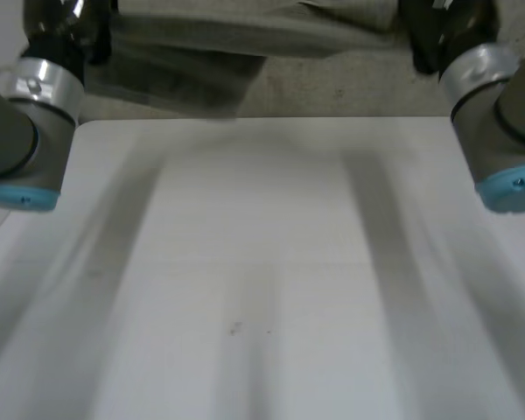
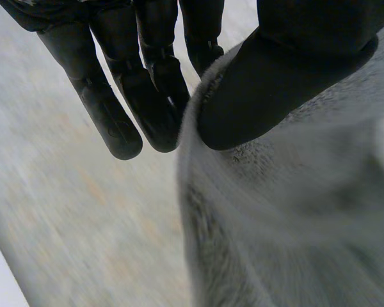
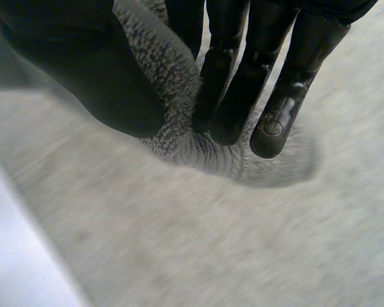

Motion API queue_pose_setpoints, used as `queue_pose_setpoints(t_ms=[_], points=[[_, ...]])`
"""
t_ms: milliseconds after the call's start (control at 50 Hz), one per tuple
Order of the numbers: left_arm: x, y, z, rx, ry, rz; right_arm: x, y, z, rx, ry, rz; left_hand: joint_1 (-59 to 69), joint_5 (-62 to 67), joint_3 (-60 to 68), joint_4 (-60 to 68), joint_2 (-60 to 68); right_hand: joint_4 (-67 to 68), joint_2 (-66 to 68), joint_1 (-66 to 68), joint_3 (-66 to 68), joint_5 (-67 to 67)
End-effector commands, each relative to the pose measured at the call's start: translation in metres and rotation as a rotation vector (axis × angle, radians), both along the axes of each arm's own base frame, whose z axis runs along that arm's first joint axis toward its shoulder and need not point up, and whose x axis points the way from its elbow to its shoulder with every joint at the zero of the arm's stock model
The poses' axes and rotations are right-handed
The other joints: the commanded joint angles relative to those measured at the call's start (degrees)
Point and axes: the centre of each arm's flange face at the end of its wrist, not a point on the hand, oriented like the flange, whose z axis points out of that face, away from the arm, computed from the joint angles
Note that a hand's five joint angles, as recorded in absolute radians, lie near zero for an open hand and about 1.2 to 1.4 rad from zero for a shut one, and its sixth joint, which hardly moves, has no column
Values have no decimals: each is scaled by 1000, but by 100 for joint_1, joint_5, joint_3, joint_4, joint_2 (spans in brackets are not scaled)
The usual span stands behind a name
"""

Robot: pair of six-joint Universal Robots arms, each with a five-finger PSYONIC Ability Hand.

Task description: Fold the towel.

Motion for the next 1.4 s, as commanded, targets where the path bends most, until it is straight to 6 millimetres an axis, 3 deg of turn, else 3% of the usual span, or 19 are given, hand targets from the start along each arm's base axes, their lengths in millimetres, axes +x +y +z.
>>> queue_pose_setpoints(t_ms=[20, 40, 60, 100, 120, 160, 180, 220, 260, 360, 440, 480, 580, 720, 860, 960, 1120, 1280, 1400], points=[[-1, 13, -78, 278, -73, -19, 3, 3, -75, 295, 138, 28, 1294, 1077, 1033, 1029, 1024, 1157, 1238, 2576, 1198, 1510], [0, 16, -96, 331, -87, -18, 4, 3, -95, 349, 158, 41, 1294, 1077, 1033, 1029, 1024, 1157, 1238, 2576, 1198, 1510], [0, 16, -96, 332, -88, -18, 4, 3, -95, 349, 159, 41, 1294, 1077, 1033, 1029, 1024, 1157, 1238, 2576, 1198, 1510], [3, 24, -134, 441, -121, -16, 5, 8, -135, 457, 198, 70, 1294, 1077, 1033, 1029, 1024, 1157, 1238, 2576, 1198, 1510], [3, 24, -134, 441, -121, -16, 5, 8, -135, 457, 198, 70, 1294, 1077, 1033, 1029, 1024, 1157, 1238, 2576, 1198, 1510], [6, 36, -162, 536, -154, -17, 3, 16, -177, 577, 247, 86, 1294, 1077, 1033, 1029, 1024, 1157, 1238, 2576, 1198, 1510], [6, 36, -163, 536, -154, -17, 3, 16, -178, 578, 247, 86, 1294, 1077, 1033, 1029, 1024, 1157, 1238, 2576, 1198, 1510], [8, 43, -172, 570, -175, -17, -2, 25, -206, 674, 286, 83, 1294, 1077, 1033, 1029, 1024, 1157, 1238, 2576, 1198, 1510], [11, 54, -183, 607, -219, -14, -4, 29, -211, 706, 296, 81, 1294, 1077, 1033, 1029, 1024, 1157, 1238, 2576, 1198, 1510], [15, 62, -181, 605, -254, -5, -11, 34, -198, 731, 279, 72, 1294, 1077, 1033, 1029, 1024, 1157, 1238, 2576, 1198, 1510], [18, 66, -168, 580, -249, 3, -17, 38, -180, 704, 259, 66, 1294, 1077, 1033, 1029, 1024, -721, -640, 698, -680, -368], [18, 72, -157, 558, -243, -1, -30, 35, -164, 686, 206, 29, 1294, 1077, 1033, 1029, 1024, -2229, -2149, -810, -2188, -1876], [20, 81, -136, 511, -227, -1, -45, 33, -144, 671, 95, -8, 1294, 1077, 1033, 1029, 1024, -2302, -2221, -883, -2261, -1949], [22, 92, -108, 439, -202, 0, -60, 34, -134, 674, 51, 2, 1294, 1077, 1033, 1029, 1024, -2167, -2087, -748, -2127, -1814], [23, 107, -69, 367, -158, -26, -61, 56, -107, 640, 6, 67, 1294, 1077, 1033, 1029, 1024, -2651, -2570, -1232, -2610, -2298], [23, 115, -54, 344, -120, -61, -50, 69, -107, 661, -23, 133, 1294, 1077, 1033, 1029, 1024, -4218, -4137, -2799, -4177, -3865], [25, 121, -47, 335, -104, -65, -41, 71, -104, 657, -53, 165, 1294, 1077, 1033, 1029, 1024, -3749, -3668, -2330, -3708, -3396], [31, 118, -50, 358, -103, -47, -39, 52, -144, 702, -45, 152, 1294, 1077, 1033, 1029, 1024, -3176, -3096, -1757, -3135, -2823], [36, 115, -56, 376, -106, -28, -38, 50, -158, 685, -9, 157, 1294, 1077, 1033, 1029, 1024, -3379, -3298, -1959, -3338, -3025]])
